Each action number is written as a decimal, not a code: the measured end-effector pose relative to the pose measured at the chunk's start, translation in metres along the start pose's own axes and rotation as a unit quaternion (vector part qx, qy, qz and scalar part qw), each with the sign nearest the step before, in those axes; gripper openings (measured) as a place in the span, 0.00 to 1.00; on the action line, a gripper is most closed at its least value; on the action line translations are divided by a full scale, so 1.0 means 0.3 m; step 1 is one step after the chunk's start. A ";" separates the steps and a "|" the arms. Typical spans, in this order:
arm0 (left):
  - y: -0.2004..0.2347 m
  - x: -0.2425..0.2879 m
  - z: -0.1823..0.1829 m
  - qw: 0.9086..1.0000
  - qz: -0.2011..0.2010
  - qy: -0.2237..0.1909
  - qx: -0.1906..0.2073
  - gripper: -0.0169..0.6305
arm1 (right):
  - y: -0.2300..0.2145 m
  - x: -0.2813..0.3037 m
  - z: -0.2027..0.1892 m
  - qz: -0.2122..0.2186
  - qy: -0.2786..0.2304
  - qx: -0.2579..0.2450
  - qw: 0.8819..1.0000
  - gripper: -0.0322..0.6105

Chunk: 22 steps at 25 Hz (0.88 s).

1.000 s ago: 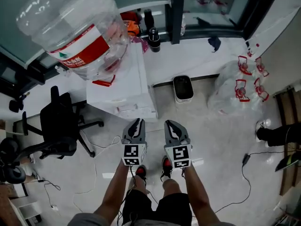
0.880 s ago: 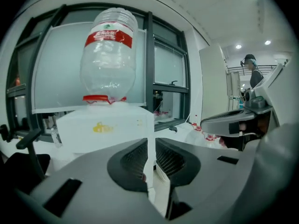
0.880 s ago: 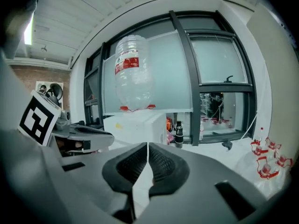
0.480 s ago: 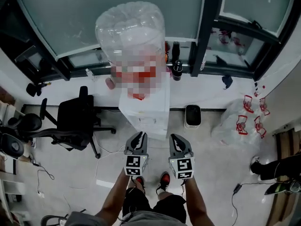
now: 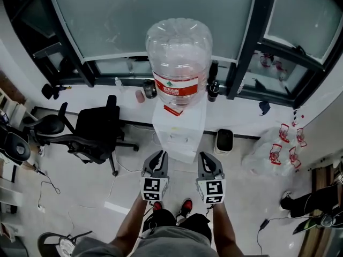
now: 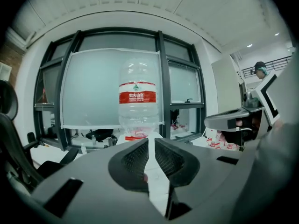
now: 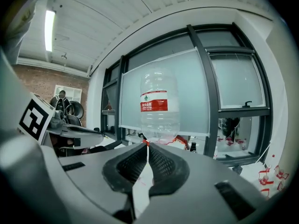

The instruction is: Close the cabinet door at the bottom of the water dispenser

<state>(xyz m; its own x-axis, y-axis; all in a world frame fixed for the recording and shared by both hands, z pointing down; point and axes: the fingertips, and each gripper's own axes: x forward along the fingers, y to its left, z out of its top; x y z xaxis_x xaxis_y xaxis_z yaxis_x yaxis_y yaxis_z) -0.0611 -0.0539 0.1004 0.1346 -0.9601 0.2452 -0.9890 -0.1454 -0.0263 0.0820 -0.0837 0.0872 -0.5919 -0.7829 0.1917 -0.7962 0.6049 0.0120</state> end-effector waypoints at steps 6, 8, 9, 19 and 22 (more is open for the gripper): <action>0.072 -0.083 0.043 1.000 0.026 -0.011 -0.002 0.12 | 0.072 -0.001 0.060 0.018 -0.012 -0.002 1.000 0.09; 0.083 -0.105 0.039 1.000 0.030 -0.009 -0.001 0.12 | 0.090 -0.001 0.067 0.022 -0.013 -0.002 1.000 0.09; 0.086 -0.113 0.045 0.999 0.031 -0.012 0.000 0.12 | 0.098 -0.003 0.069 0.024 -0.014 -0.002 1.000 0.09; 0.084 -0.129 0.089 0.999 0.031 -0.028 0.000 0.12 | 0.101 -0.015 0.073 0.022 -0.015 0.003 1.000 0.09; 0.079 -0.129 0.085 0.999 0.030 -0.026 0.001 0.12 | 0.100 -0.018 0.068 0.022 -0.014 0.002 1.000 0.09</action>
<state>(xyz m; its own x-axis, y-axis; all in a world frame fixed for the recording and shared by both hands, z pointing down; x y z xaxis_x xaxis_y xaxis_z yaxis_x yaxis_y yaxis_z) -0.0883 -0.0263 0.0656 0.0785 -0.9783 0.1918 -0.9953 -0.0880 -0.0416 0.0589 -0.0642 0.0665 -0.6298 -0.7590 0.1649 -0.7696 0.6385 -0.0002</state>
